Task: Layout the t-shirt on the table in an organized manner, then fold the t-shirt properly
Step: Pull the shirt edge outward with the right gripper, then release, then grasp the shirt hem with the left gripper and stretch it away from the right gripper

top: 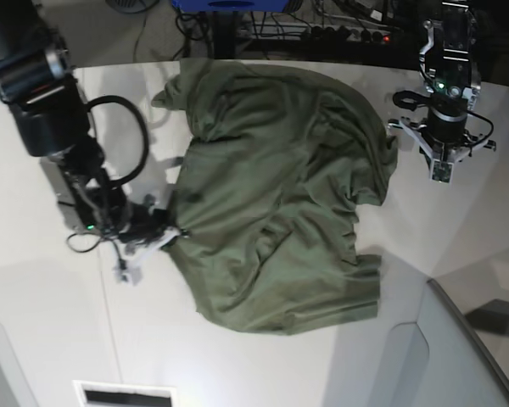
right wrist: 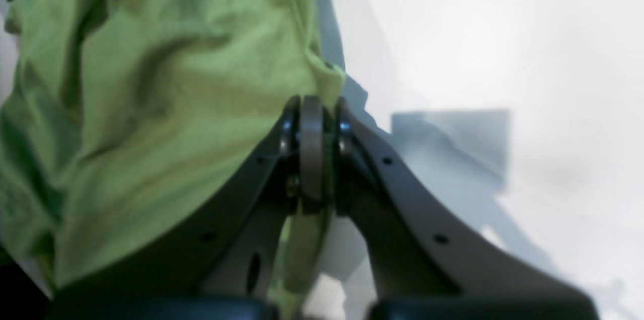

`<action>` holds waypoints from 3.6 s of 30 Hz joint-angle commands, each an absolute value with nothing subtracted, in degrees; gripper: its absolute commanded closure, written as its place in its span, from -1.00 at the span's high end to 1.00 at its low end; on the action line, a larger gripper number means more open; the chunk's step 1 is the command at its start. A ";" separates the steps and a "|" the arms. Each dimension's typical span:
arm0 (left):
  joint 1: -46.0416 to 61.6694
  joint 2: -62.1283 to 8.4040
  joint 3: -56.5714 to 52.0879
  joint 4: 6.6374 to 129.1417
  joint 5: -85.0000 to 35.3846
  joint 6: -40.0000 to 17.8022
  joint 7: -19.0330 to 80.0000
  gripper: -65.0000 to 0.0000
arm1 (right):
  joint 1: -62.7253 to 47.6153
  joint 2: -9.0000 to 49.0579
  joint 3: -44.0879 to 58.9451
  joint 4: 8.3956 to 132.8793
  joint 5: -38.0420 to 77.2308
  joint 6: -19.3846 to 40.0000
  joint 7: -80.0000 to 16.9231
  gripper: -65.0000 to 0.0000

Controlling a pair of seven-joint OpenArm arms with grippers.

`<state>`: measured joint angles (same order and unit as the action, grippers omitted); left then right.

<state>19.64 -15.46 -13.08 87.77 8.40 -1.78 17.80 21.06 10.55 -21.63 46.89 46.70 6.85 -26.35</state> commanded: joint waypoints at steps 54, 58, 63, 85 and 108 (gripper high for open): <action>3.30 -5.05 16.75 78.81 -8.40 -7.52 17.27 -1.00 | 17.54 20.09 3.65 67.74 33.10 2.95 -43.56 -1.00; 0.40 -4.70 19.47 68.79 -8.40 -7.52 17.19 -1.00 | 17.54 20.09 3.65 67.74 33.10 3.03 -43.56 -1.00; 0.40 -8.57 19.38 65.10 -6.29 -6.73 17.19 -1.00 | 17.54 20.18 5.49 67.74 33.01 3.12 -43.30 -1.00; -11.82 -20.97 5.67 61.14 -5.23 -0.57 16.92 -1.00 | 15.25 23.25 9.19 67.74 32.92 1.36 -41.63 -1.00; 3.74 -14.64 13.41 69.41 -5.14 -0.13 20.79 -1.00 | 9.89 22.99 9.19 73.54 33.01 0.75 -41.80 -1.00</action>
<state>3.86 -13.89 13.56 69.78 -6.11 -1.17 16.78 8.80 21.91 8.78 72.42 32.67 0.49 -42.87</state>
